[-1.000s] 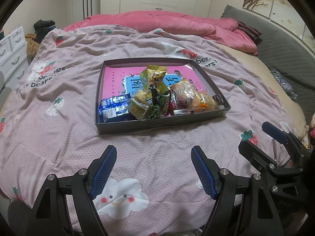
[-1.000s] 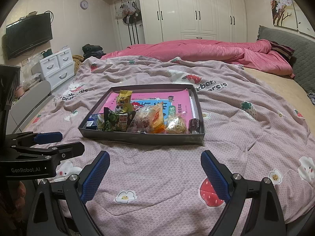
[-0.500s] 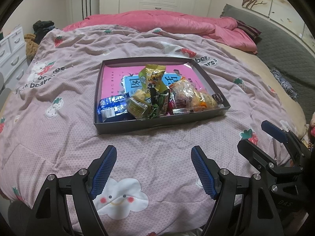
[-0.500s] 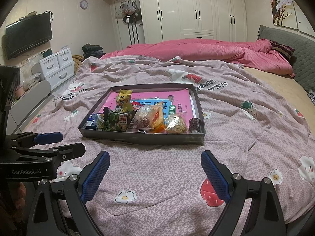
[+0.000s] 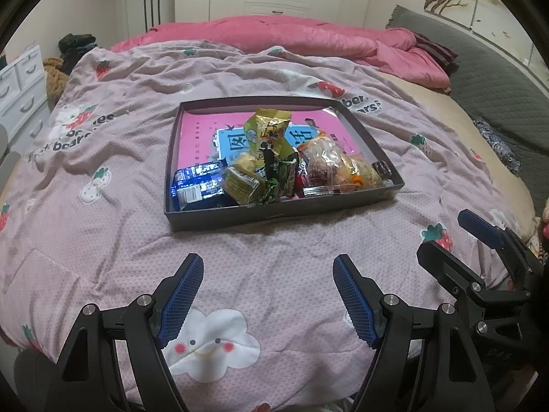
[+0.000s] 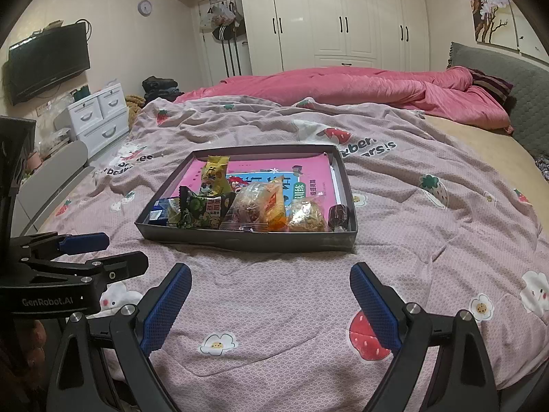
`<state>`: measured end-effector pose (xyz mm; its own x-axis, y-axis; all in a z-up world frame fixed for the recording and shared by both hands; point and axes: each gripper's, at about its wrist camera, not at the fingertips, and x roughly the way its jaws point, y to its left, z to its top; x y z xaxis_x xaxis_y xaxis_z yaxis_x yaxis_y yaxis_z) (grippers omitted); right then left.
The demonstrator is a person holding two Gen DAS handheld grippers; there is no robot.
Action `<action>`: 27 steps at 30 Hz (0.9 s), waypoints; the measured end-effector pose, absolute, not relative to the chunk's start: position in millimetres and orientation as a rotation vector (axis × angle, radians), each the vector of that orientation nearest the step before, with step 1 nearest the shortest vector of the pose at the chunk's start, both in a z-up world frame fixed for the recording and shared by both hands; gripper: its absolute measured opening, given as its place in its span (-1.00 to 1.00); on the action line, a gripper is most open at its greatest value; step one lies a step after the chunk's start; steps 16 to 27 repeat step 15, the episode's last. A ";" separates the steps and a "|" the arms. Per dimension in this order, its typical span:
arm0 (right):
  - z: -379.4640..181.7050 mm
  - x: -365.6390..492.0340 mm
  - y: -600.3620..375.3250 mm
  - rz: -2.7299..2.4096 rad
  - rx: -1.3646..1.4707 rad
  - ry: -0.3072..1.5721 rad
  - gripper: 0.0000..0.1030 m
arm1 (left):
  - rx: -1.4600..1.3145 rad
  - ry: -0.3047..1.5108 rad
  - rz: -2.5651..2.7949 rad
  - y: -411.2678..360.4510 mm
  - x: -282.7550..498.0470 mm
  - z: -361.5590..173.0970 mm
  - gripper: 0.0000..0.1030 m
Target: Organize snacks
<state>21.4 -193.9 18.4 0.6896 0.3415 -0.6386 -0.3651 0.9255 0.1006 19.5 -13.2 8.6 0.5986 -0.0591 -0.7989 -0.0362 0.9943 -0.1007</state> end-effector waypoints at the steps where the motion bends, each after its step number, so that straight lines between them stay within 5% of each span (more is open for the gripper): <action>1: 19.1 22.1 -194.3 0.395 -0.035 0.707 0.82 | -0.110 0.930 -0.009 -12.9 19.7 8.2 0.54; 27: 4.9 42.4 -199.9 0.407 -0.011 0.732 0.82 | -0.160 0.884 -0.018 -3.4 25.9 7.2 0.54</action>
